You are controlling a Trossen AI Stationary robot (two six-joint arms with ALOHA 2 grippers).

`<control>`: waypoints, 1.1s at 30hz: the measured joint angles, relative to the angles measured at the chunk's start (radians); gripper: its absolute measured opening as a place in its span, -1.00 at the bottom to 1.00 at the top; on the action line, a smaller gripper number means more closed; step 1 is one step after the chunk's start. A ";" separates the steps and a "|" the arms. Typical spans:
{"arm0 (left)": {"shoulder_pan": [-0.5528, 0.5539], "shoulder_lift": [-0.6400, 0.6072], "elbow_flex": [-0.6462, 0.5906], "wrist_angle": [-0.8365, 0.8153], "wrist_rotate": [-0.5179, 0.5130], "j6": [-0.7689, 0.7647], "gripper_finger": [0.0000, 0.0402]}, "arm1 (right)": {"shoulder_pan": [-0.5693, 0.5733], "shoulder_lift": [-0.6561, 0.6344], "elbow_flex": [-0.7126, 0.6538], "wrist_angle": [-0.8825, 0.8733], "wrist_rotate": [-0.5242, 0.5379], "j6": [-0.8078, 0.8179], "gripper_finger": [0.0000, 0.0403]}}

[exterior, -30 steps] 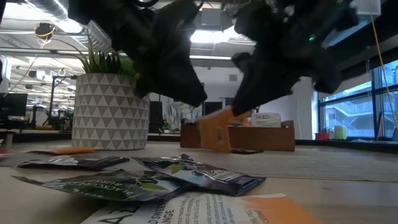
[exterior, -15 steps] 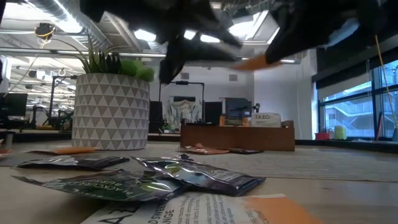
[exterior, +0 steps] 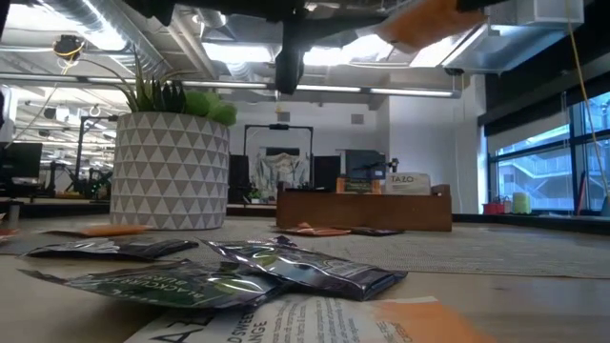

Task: Pick & Place Tea
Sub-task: Put the white tea bag into the right section of the wooden organizer

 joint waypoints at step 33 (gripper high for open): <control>-0.007 0.000 0.000 -0.007 -0.040 -0.354 -0.56 | 0.030 -0.003 0.000 -0.032 0.144 -0.008 -0.86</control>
